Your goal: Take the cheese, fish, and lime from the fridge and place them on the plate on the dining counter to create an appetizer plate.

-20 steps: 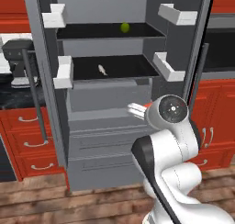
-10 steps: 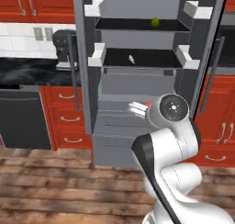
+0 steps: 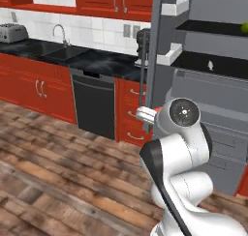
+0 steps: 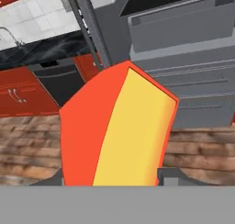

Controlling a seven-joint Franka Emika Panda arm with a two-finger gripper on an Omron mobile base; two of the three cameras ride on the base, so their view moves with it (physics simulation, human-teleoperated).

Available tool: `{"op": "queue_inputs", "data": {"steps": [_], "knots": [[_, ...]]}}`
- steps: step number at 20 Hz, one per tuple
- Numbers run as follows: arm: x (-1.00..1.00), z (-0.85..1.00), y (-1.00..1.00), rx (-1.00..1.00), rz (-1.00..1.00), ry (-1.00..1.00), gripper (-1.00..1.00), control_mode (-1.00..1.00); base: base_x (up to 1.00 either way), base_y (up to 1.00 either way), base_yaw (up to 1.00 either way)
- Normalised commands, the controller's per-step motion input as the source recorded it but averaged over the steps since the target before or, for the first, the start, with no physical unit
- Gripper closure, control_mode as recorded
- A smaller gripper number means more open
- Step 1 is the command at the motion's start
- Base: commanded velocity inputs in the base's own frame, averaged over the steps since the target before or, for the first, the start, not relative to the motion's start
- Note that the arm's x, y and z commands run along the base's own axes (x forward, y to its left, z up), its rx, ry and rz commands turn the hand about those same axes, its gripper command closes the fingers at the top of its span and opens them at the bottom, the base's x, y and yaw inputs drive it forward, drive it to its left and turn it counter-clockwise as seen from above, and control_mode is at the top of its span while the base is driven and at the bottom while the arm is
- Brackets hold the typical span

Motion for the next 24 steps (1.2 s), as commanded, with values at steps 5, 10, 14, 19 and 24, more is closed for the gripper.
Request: {"op": "queue_inputs", "data": {"steps": [5,10,14,19,24], "knots": [[0.0,0.0,0.0,0.0,0.0,0.0,1.0,1.0,0.47,0.0,0.61],[0.0,0.0,0.0,0.0,0.0,0.0,1.0,1.0,0.4,0.0,0.59],[0.0,0.0,0.0,0.0,0.0,0.0,1.0,1.0,0.2,-0.34,0.55],[0.0,0.0,0.0,0.0,0.0,0.0,1.0,1.0,0.32,-0.59,0.48],[0.0,0.0,0.0,0.0,0.0,0.0,1.0,1.0,0.06,-0.63,0.44]]}}
